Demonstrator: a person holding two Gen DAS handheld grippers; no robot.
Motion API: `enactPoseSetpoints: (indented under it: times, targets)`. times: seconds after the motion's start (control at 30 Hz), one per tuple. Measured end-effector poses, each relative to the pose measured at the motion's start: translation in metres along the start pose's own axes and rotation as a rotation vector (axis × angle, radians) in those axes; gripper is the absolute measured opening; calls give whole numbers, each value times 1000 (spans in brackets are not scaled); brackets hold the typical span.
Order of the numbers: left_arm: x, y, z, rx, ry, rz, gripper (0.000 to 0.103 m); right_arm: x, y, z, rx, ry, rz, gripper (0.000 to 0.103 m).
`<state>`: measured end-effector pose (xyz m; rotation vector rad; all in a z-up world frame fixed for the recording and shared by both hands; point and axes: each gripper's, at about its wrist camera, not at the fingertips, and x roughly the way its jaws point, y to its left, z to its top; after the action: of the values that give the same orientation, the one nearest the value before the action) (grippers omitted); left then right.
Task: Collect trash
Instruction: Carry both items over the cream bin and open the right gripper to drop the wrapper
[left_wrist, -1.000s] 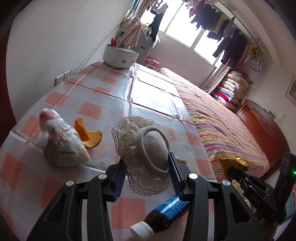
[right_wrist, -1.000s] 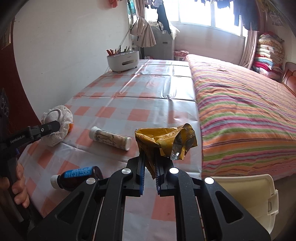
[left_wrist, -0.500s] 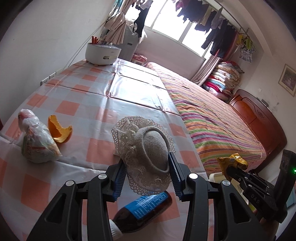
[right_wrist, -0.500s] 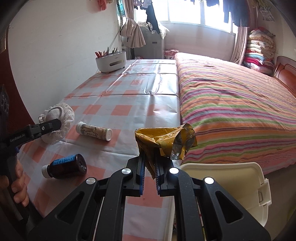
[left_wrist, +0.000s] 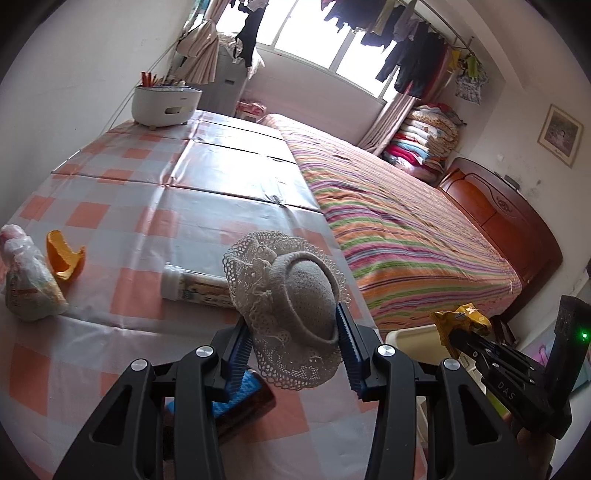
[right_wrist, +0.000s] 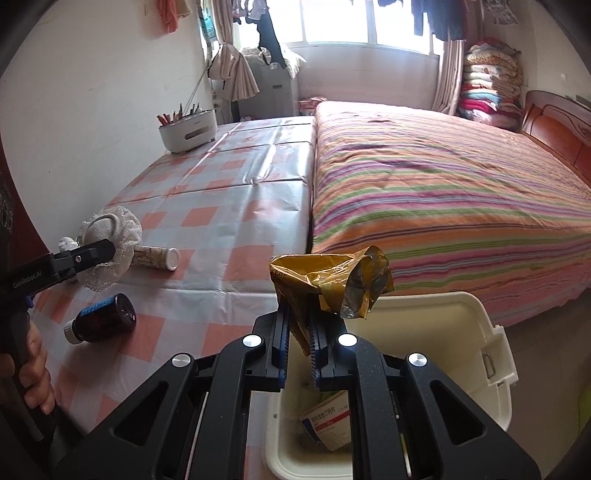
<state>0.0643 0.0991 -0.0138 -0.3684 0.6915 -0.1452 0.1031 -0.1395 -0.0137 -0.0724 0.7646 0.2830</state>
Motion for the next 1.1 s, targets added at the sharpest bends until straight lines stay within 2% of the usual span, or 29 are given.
enactPoseSetpoints:
  times: [0.8, 1.1]
  targets:
    - [41, -109, -39, 191, 113, -115, 43, -12, -57, -20, 101, 0, -43, 9]
    - [50, -134, -50, 244, 140, -137, 43, -15, -82, -27, 162, 1, -41, 9]
